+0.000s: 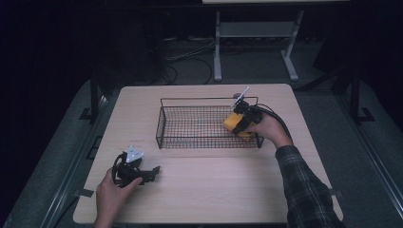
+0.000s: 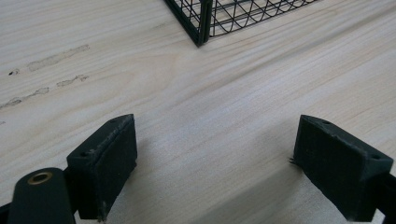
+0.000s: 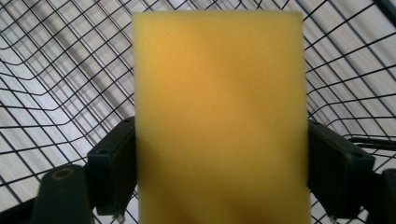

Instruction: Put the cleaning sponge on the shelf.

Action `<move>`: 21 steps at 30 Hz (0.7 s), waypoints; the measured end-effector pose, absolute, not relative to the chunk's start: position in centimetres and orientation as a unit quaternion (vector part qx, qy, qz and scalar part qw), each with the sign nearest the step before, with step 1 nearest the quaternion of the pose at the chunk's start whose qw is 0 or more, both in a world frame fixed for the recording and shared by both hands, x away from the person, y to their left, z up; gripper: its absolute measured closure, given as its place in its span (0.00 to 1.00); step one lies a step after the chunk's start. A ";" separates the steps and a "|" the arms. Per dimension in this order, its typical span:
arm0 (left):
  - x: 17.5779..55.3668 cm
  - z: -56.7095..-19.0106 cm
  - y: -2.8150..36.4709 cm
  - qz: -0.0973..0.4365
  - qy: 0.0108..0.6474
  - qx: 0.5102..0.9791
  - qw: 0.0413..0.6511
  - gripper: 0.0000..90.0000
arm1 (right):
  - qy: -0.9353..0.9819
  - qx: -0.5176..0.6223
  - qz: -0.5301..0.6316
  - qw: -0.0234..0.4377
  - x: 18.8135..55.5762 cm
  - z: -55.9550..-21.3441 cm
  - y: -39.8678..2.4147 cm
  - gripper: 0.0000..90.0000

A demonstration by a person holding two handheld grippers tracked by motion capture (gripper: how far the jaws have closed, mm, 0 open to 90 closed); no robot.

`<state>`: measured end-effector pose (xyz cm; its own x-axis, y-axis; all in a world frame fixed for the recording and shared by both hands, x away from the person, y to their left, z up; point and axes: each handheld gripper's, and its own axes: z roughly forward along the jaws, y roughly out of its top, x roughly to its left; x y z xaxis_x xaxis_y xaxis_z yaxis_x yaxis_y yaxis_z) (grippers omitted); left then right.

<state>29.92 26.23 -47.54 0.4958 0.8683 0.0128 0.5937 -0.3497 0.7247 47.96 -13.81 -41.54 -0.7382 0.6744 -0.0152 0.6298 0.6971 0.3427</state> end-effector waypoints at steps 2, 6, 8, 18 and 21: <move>29.9 -47.5 26.2 0.203 0.459 0.796 0.338 0.14 | 0.919 0.356 0.155 0.071 48.0 -41.7 -13.7 0.21; 29.9 -47.5 26.2 0.203 0.459 0.796 0.338 0.14 | 0.919 0.357 0.154 0.070 47.9 -41.8 -13.7 0.20; 29.9 -47.5 26.2 0.203 0.459 0.796 0.338 0.14 | 0.918 0.357 0.155 0.071 47.9 -41.7 -13.7 0.20; 29.9 -47.5 26.2 0.203 0.459 0.796 0.338 0.14 | 0.911 0.364 0.178 0.078 47.3 -39.9 -14.8 0.19; 29.9 -47.5 26.2 0.203 0.459 0.796 0.338 0.14 | 0.909 0.365 0.185 0.082 47.1 -39.3 -15.3 0.18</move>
